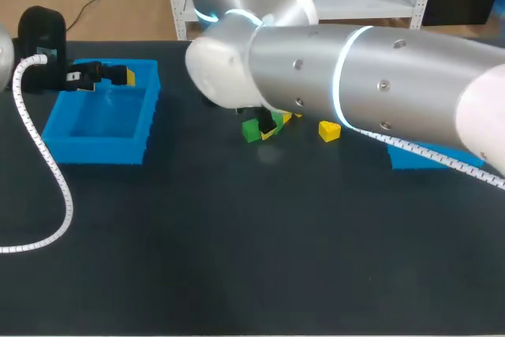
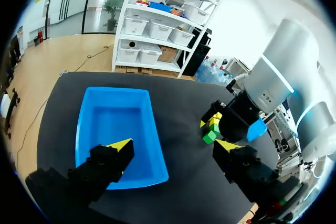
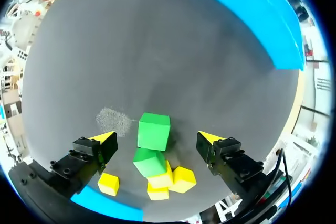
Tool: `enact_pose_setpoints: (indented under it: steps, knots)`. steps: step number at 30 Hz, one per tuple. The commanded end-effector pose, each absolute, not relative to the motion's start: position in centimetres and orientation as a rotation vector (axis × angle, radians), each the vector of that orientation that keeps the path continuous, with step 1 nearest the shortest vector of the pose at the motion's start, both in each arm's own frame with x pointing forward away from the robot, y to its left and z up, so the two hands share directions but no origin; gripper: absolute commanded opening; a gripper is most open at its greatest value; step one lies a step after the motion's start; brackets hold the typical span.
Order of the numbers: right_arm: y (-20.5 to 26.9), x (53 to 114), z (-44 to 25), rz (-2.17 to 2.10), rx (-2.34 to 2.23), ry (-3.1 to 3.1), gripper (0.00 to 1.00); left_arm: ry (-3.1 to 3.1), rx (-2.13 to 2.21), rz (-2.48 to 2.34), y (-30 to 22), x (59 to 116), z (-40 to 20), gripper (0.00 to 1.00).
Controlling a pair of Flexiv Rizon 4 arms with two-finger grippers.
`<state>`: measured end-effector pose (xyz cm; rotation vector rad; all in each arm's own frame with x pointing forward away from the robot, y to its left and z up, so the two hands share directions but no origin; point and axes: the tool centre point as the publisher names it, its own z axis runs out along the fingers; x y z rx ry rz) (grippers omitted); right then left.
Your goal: Put the green cubes in the right bin and the yellow cubes in the left bin.
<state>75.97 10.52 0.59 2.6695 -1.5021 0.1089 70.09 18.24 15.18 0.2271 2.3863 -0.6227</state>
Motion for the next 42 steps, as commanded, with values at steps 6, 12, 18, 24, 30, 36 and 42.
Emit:
enact_pose_setpoints:
  steps: [6,12,18,24,30,36,42]
  knots:
    - [9.4,75.3,0.1,0.087,2.69,-1.609,1.0,2.376,0.231,-0.635,18.4,70.0,15.0,1.0]
    - [9.8,75.6,-0.7,0.094,2.683,-1.649,1.0,2.376,0.231,-0.635,18.4,70.0,15.0,1.0]
    - [10.2,75.7,-1.2,0.099,2.68,-1.651,1.0,2.376,0.231,-0.635,18.4,70.0,15.0,1.0]
    - [10.6,76.0,-1.3,0.119,2.666,-1.692,0.0,2.376,0.231,-0.635,18.4,70.0,15.0,1.0]
    - [10.9,76.1,-1.1,0.12,2.662,-1.729,0.0,2.376,0.231,-0.635,18.4,70.0,15.0,1.0]
    - [10.9,76.6,0.8,0.112,2.679,-1.866,0.0,2.376,0.231,-0.635,18.4,70.0,15.0,1.0]
    - [7.6,78.7,8.3,0.066,2.652,-2.279,0.0,2.376,0.231,-0.635,18.4,70.0,15.0,1.0]
